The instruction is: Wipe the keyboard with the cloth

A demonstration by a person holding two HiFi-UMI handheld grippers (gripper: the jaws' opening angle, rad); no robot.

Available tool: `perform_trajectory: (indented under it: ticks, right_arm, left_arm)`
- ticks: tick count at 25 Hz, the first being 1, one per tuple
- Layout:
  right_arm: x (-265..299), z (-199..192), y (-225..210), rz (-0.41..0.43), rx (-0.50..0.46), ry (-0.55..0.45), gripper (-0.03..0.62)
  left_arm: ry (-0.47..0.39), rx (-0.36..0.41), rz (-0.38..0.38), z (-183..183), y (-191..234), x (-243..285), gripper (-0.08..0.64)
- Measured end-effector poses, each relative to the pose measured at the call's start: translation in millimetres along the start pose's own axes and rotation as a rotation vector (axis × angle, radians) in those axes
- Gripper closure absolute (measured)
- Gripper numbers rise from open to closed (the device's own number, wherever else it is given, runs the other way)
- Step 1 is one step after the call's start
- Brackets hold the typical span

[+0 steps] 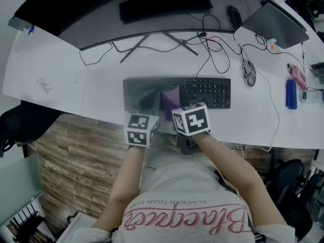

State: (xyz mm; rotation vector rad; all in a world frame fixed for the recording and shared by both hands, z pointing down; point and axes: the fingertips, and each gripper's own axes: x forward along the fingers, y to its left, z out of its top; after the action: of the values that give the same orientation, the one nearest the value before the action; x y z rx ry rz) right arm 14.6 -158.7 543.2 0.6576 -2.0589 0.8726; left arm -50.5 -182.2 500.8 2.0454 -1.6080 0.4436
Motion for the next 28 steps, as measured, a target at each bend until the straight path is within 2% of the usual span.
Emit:
perform_trajectory:
  ticks: [15,28]
  right_arm:
    - [-23.7,-12.9,-41.4,-0.011,-0.009,0.001,0.506]
    - [-48.3,-23.5,-84.1,-0.047,0.012,-0.013,0.506]
  left_arm:
    - [0.000,0.008,0.001,2.3,-36.5,20.2,0.554]
    - [0.014,0.048,-0.041,5.3,-79.4,42.3,0.554]
